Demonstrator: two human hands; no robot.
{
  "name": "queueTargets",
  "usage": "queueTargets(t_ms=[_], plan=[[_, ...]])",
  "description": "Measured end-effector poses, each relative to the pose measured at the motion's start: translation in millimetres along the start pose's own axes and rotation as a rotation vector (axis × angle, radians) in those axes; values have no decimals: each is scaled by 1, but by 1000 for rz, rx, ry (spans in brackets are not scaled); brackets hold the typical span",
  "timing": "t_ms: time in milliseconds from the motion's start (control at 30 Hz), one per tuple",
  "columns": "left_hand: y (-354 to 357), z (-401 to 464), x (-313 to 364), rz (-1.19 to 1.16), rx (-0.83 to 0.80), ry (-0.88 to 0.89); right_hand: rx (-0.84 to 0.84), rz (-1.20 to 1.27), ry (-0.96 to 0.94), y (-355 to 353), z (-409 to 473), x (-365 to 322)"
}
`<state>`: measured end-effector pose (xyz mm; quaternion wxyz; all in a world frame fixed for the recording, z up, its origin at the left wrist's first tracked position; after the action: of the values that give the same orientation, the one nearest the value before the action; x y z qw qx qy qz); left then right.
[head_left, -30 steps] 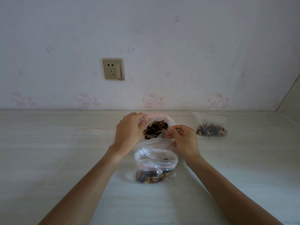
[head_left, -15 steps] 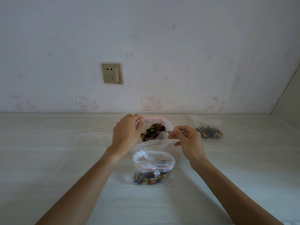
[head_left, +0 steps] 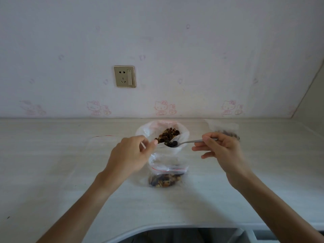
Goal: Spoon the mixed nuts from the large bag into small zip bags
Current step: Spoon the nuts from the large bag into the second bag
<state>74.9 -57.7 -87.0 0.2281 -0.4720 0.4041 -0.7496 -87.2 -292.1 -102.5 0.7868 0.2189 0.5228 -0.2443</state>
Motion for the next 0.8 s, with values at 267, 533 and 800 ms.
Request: queueTargets(t_ms=[267,533,800], plan=[[19,-25,2,-285,-155,47,-290,-429,-253,27,-36,-30],[20,-32,-6,-557,-162,50,-504,-909,-910,66,-81,-85],[32,-32,-30,-573,-137,-109,-166,-265,-310,22,-30,-36]])
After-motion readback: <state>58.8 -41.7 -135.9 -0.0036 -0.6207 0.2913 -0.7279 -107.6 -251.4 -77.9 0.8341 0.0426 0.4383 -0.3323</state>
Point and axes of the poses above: each hand's wrist, its own z-axis towards the middle knuckle, its own y-axis out of the palm, x = y × z, the point moved 9 cm from there along z, towards the middle knuckle, and after that the axes turned 11 degrees about -y, right-handed, at the moved point
